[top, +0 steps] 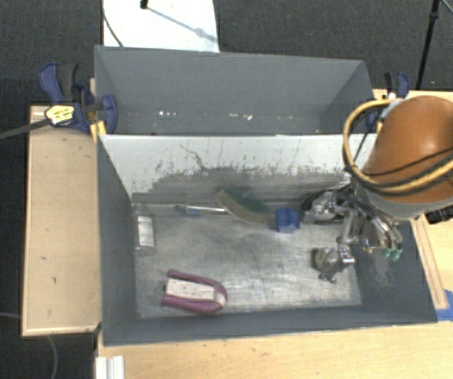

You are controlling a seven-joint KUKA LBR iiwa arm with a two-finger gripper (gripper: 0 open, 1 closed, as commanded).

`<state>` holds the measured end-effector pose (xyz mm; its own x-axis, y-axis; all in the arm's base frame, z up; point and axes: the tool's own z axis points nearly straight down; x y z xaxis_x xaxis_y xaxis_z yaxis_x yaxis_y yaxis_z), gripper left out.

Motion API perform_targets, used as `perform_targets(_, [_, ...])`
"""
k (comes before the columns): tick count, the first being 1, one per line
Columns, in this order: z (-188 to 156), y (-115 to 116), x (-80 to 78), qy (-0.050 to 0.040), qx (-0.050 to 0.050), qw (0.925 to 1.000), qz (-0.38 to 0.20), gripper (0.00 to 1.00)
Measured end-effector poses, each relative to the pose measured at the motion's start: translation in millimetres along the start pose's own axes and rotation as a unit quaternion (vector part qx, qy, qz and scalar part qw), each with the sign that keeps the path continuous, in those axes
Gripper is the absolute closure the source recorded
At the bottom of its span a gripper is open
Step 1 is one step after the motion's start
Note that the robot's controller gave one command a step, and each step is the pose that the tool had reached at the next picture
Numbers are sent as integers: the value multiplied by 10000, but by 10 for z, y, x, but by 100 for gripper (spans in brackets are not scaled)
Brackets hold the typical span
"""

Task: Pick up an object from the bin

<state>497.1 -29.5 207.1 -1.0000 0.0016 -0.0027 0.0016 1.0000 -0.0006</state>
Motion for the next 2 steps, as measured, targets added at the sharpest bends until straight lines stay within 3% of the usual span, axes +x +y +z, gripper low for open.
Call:
perform_targets(1, [757, -281, -850, -4, 1, 9991, -427, 0])
perform_targets(2, [1351, -146, -972, -20, -5, 9889, -1489, 0])
